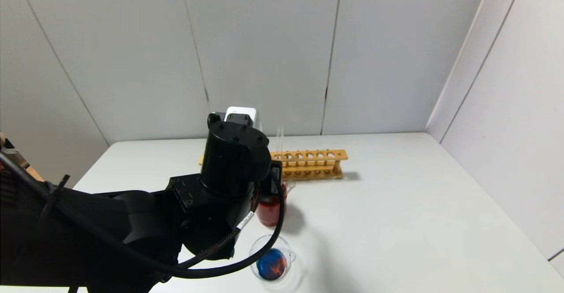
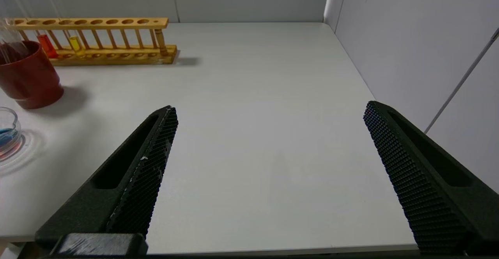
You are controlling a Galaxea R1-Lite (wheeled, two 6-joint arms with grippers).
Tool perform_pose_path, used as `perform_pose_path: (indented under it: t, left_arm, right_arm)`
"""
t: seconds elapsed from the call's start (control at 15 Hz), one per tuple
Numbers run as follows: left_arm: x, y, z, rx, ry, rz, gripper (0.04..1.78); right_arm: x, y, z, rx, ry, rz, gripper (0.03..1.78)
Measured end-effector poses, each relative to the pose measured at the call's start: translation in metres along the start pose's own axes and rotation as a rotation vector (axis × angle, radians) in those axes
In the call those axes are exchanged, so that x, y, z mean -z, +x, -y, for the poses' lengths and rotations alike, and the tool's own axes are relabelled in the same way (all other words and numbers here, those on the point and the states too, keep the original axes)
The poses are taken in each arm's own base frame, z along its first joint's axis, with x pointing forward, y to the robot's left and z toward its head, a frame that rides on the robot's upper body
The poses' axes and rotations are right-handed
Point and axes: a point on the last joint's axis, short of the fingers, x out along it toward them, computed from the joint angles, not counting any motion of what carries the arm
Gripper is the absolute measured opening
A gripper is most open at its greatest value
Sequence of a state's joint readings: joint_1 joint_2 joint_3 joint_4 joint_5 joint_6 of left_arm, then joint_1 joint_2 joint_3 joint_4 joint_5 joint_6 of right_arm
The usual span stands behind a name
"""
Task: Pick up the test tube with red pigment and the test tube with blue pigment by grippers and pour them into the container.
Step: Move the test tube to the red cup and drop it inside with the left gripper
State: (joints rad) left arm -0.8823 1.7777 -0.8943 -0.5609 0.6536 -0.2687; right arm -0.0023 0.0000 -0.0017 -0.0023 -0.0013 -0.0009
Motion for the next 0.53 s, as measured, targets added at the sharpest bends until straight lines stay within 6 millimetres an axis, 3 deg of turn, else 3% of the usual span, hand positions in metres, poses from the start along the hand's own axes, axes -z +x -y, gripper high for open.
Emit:
perform_pose_path:
  t: [0.53]
  left_arm:
    - [0.022, 0.013, 0.006, 0.007, -0.046, -0.03, 0.3]
  right_arm:
    - [0.0, 0.0, 0.0, 0.0, 0.0, 0.0, 1.74]
